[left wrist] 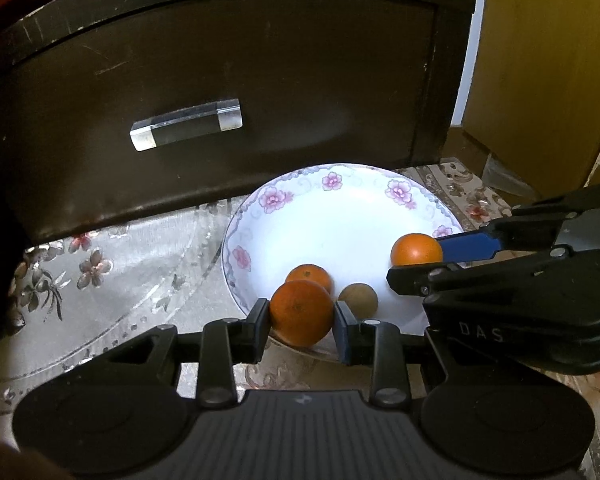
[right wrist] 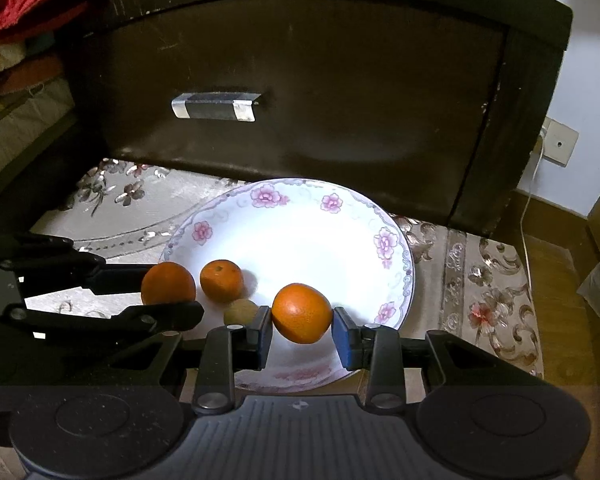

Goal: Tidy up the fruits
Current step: 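Carry both held tangerines over the white bowl with both tools, then open both tools to drop the tangerines into the bowl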

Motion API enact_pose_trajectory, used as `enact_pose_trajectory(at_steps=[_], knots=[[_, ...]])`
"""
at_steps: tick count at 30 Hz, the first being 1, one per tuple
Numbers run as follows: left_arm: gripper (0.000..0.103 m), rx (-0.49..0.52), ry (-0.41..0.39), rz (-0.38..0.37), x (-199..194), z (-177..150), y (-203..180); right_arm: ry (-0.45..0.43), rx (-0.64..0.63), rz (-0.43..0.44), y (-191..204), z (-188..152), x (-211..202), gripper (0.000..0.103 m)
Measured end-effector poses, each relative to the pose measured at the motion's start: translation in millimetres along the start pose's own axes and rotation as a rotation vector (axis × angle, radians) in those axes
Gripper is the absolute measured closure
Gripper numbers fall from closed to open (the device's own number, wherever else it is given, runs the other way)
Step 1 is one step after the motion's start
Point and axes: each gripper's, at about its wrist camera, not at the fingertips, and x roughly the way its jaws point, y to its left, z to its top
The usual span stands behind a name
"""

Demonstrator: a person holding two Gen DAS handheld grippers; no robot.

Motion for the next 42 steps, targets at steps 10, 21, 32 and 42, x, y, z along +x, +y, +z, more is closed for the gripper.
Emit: enact_pose_trajectory(at_steps=[10, 21, 32, 42], knots=[[0.064, -0.016, -0.002, -0.003, 3, 2, 2, -0.012, 0.013, -0.006, -4, 3, 2, 0.071], [0.061, -0.025, -0.030, 0.002, -4, 5, 2, -0.043, 0.029, -0.014, -7, 5, -4, 0.066], [0.056, -0.036, -0.061, 0.020, -27, 4, 5, -0.068, 0.038, 0.000, -2, 5, -20, 0.065], [0.052, -0.058, -0.075, 0.048, -56, -4, 12, -0.080, 0.044, 0.003, 2, -2, -39, 0.062]])
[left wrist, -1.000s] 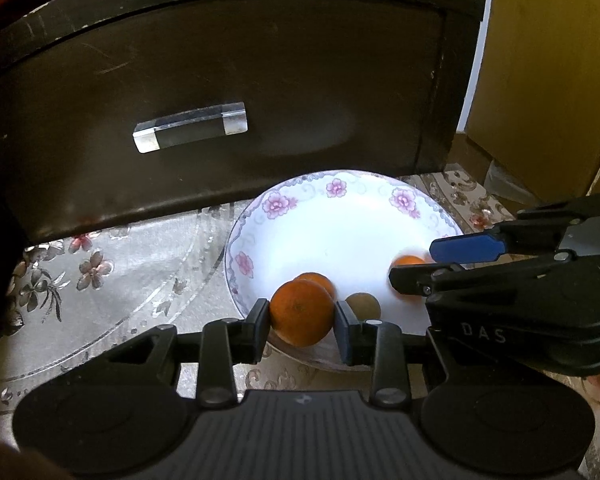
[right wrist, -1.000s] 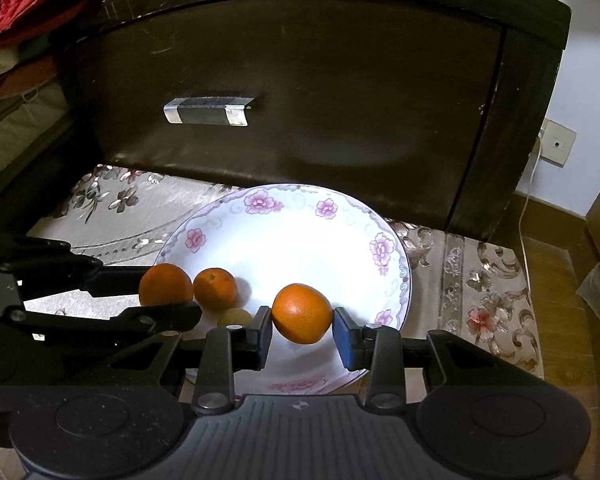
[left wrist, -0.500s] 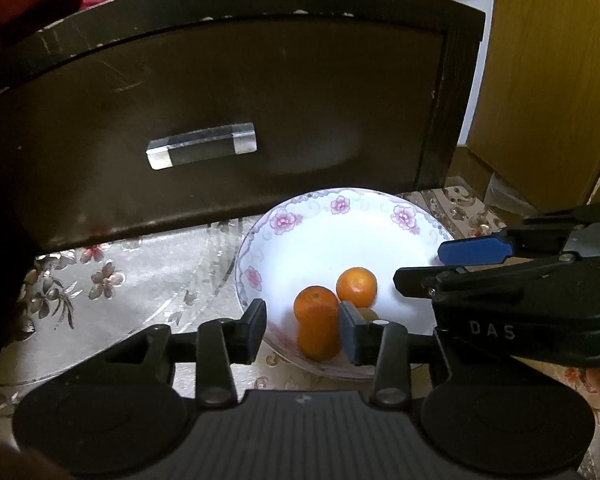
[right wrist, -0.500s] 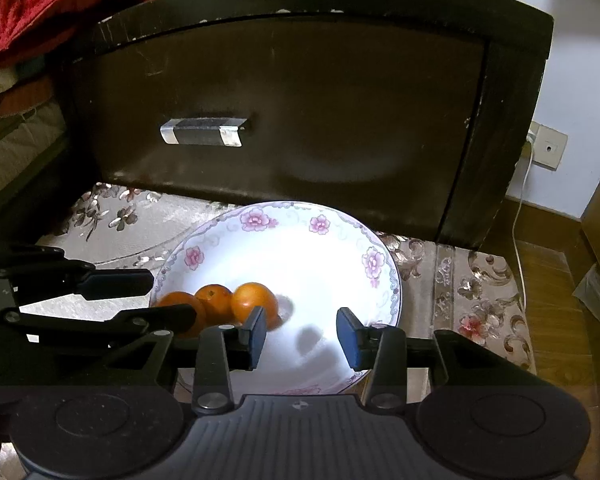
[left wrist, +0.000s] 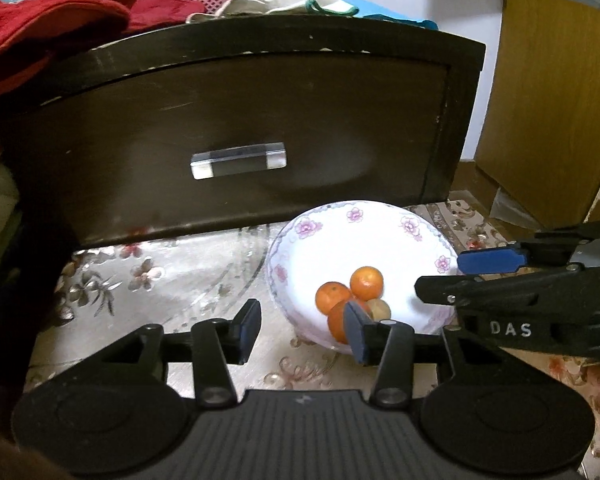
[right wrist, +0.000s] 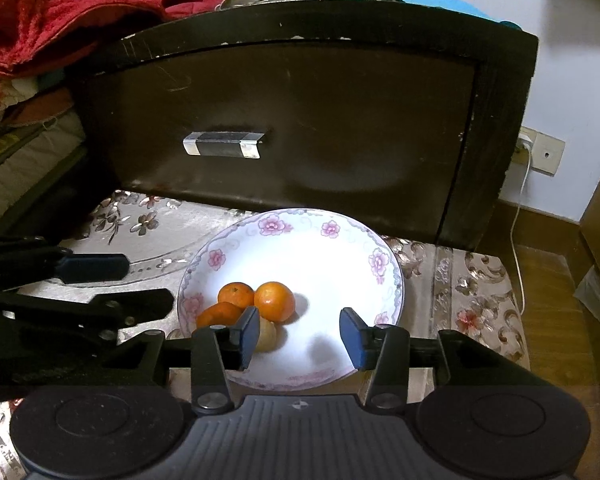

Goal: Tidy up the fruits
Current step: 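Open both tools to drop the tangerines into the bowl, then move the right tool toward the large dark red tomato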

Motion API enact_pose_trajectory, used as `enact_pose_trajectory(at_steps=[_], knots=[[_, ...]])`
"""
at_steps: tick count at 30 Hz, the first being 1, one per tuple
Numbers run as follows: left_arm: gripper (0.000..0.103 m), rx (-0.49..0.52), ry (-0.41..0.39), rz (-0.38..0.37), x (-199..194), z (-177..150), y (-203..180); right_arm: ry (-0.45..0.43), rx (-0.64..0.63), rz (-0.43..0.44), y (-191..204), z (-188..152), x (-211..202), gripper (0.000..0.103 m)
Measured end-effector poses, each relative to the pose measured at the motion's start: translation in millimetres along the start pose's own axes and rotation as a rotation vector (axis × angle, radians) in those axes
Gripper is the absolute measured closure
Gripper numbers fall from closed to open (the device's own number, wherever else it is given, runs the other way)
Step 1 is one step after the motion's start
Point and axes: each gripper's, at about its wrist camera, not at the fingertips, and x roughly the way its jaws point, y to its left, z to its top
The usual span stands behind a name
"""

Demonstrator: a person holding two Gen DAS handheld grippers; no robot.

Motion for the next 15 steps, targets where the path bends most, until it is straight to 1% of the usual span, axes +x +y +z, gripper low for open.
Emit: enact_pose_trajectory(at_steps=[7, 15], knots=[[0.052, -0.007, 0.022, 0.011, -16, -14, 5, 0.011, 0.001, 0.031, 9, -9, -12, 0.062], [0.052, -0.008, 0.076, 0.006, -32, -37, 5, 0.066, -0.046, 0.080, 31, -33, -20, 0.061]])
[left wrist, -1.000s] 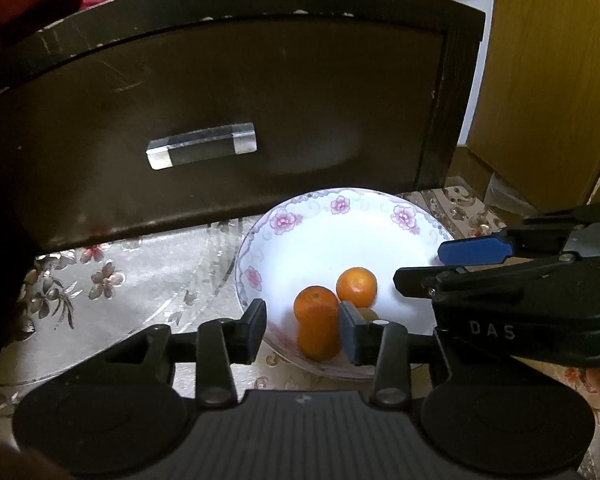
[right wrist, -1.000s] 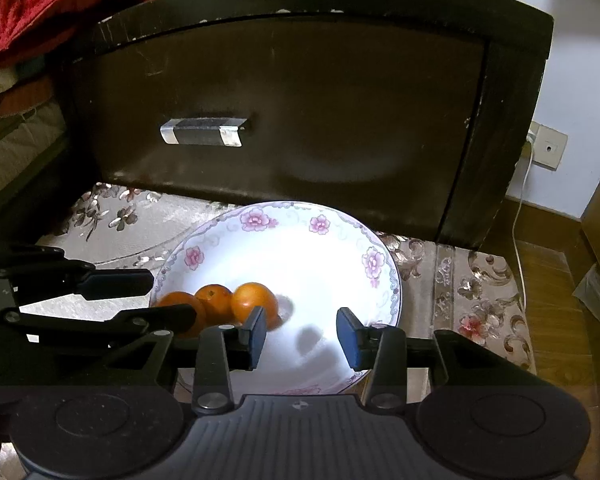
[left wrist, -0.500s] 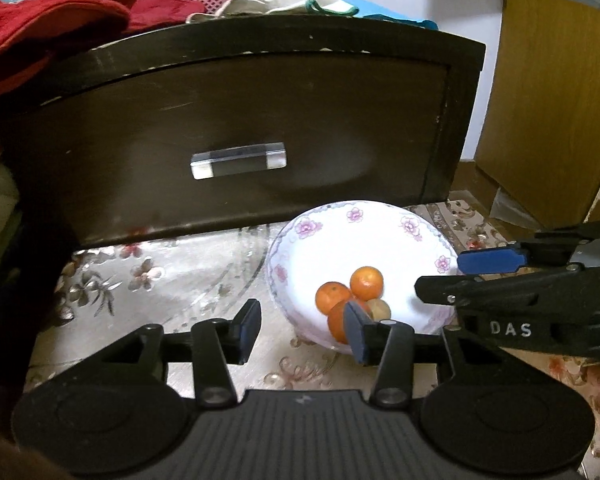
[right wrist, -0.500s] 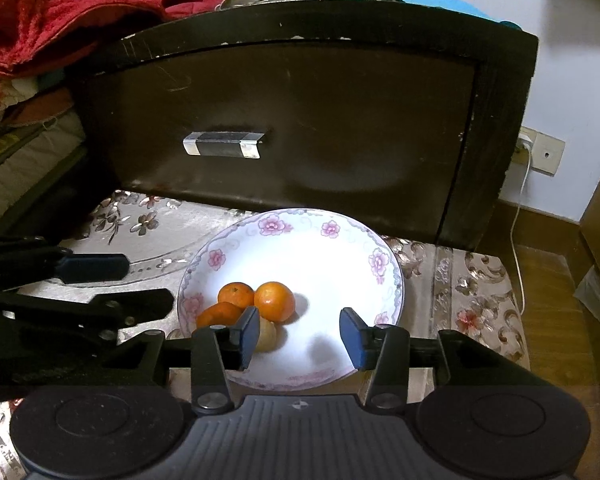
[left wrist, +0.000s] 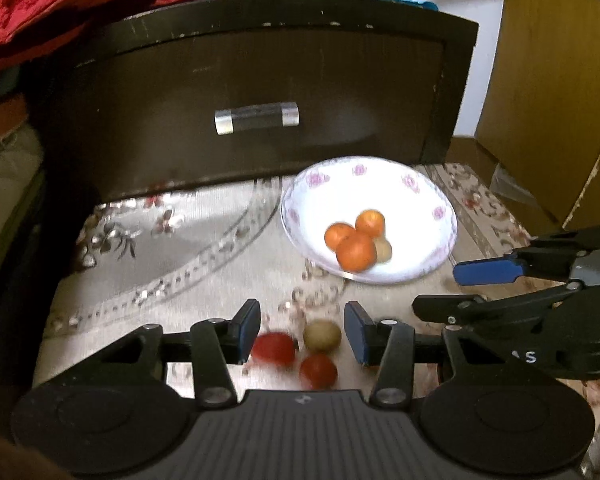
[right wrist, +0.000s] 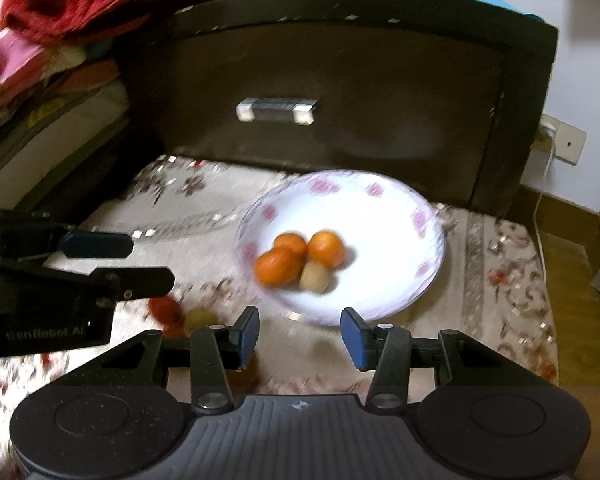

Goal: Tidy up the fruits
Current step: 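Move the right tool toward the large dark red tomato, then close the right tool on the dark red tomato while the left tool grasps a red tomato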

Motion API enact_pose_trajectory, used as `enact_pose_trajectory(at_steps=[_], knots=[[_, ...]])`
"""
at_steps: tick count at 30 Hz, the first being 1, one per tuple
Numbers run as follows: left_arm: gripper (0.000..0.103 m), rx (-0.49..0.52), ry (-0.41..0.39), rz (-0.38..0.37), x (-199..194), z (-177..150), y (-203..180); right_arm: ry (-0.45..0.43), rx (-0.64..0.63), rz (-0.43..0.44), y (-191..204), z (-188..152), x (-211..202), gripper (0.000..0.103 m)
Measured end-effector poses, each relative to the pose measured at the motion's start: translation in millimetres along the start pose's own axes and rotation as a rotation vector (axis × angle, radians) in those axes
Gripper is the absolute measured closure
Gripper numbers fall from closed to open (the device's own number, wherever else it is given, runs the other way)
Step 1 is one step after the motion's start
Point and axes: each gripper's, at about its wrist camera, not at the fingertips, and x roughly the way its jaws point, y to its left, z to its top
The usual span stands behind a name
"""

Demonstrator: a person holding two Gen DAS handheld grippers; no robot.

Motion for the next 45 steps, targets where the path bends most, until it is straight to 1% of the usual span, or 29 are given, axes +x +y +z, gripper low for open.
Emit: enact_pose_trajectory(at_steps=[7, 9, 20, 22, 25, 31, 34, 35, 36, 41, 45], knots=[[0.052, 0.020, 0.058, -0.017, -6, -22, -2, 0.035, -0.046, 0.028, 15, -11, 4, 0.060], [0.052, 0.023, 0.069, -0.021, -4, -26, -1, 0.045, -0.057, 0.032, 17, -11, 9, 0.057], [0.052, 0.020, 0.123, -0.042, 8, -37, 6, 0.069, -0.096, 0.097, 33, -5, 26, 0.055], [0.052, 0.035, 0.127, -0.030, 10, -39, 5, 0.080, -0.104, 0.111, 36, -6, 29, 0.056], [0.051, 0.024, 0.143, -0.039, 14, -42, 8, 0.098, -0.106, 0.128, 36, -5, 32, 0.056], [0.051, 0.040, 0.154, -0.052, 17, -44, 4, 0.122, -0.093, 0.148, 39, -3, 39, 0.058], [0.051, 0.046, 0.162, -0.056, 20, -45, 3, 0.144, -0.093, 0.166, 41, -4, 43, 0.061], [0.051, 0.046, 0.164, -0.056, 20, -46, 3, 0.153, -0.086, 0.178, 41, -4, 44, 0.065], [0.051, 0.046, 0.165, -0.056, 21, -46, 3, 0.158, -0.083, 0.181, 41, -4, 44, 0.066], [0.051, 0.043, 0.157, -0.060, 24, -43, 4, 0.171, -0.059, 0.178, 37, -4, 43, 0.067], [0.051, 0.027, 0.147, -0.077, 33, -40, 2, 0.173, -0.021, 0.138, 23, -6, 38, 0.067]])
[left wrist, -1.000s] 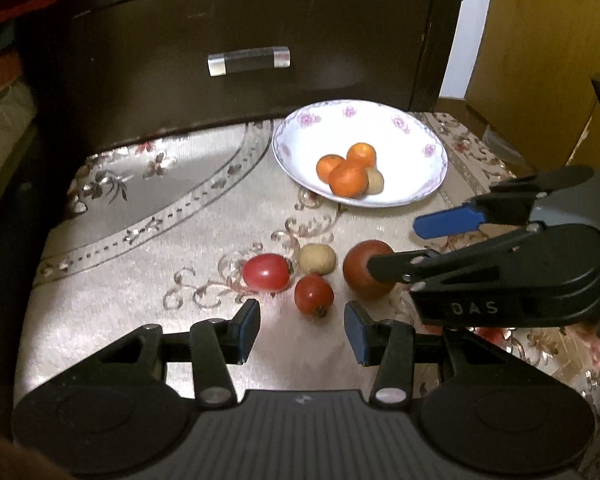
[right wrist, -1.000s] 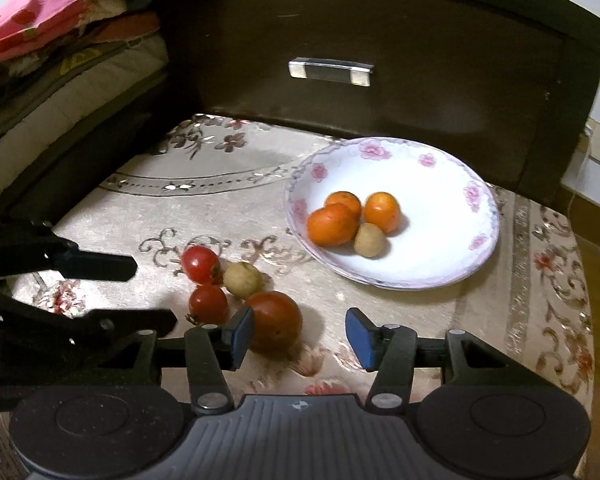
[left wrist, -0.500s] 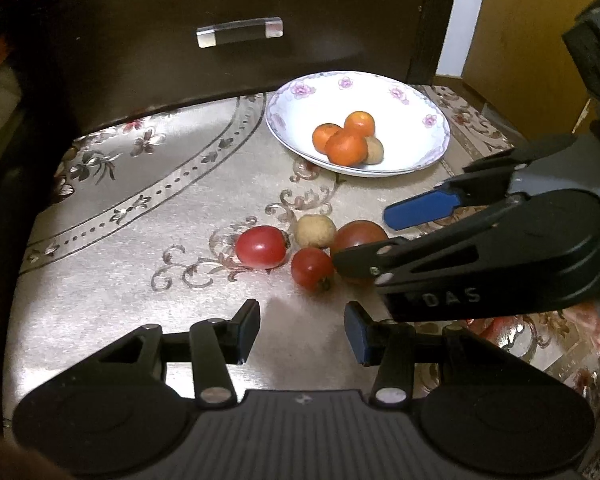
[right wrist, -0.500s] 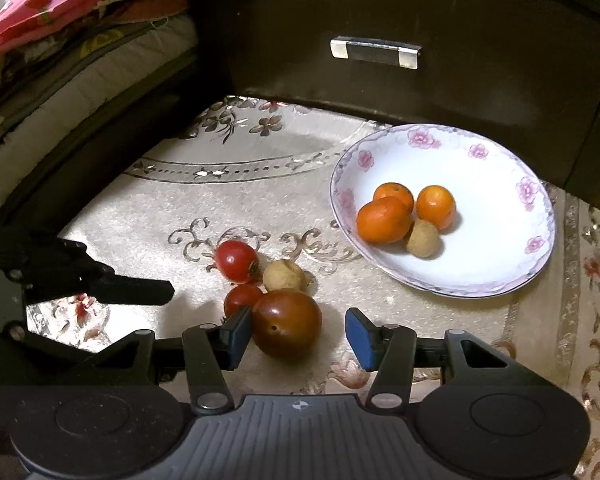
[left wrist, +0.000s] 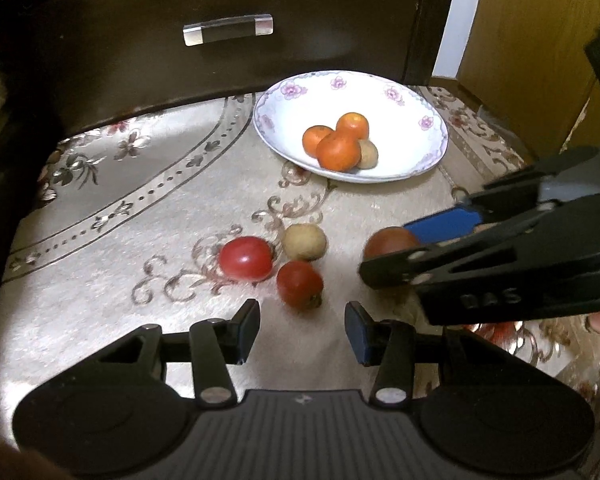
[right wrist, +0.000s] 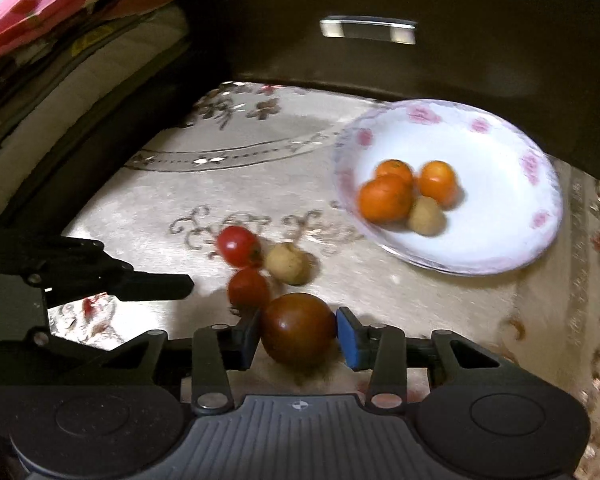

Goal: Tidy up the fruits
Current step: 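Close the right tool on the dark red tomato while the left tool grasps a red tomato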

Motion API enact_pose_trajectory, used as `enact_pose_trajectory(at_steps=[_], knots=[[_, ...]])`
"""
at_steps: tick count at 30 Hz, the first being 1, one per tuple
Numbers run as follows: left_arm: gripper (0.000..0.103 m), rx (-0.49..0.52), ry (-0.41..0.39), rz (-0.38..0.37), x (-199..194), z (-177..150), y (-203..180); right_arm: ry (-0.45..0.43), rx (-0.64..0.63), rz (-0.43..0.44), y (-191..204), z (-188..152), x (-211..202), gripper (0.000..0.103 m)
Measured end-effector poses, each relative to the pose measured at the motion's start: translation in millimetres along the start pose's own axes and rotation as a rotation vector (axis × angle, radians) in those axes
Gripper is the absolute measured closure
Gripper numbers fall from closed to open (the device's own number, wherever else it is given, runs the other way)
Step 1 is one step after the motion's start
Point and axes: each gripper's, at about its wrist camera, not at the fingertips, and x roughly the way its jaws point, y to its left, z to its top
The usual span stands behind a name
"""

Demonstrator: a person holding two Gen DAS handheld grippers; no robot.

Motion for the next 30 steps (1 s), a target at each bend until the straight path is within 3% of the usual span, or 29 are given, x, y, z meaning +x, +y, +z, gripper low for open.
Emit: enact_pose_trajectory(at_steps=[8, 15, 30], knots=[[0.053, -0.004, -0.019, 0.019, 21, 6, -5, -0.005, 0.047, -0.026, -19, -8, -8, 0.066], [0.069, -0.003, -0.017, 0.016, 18, 7, -3, -0.002, 0.057, -0.034, -24, -8, -11, 0.066], [0.069, 0.037, 0.006, -0.018, 6, -5, -6, 0.005, -0.053, -0.064, -9, -15, -15, 0.065]])
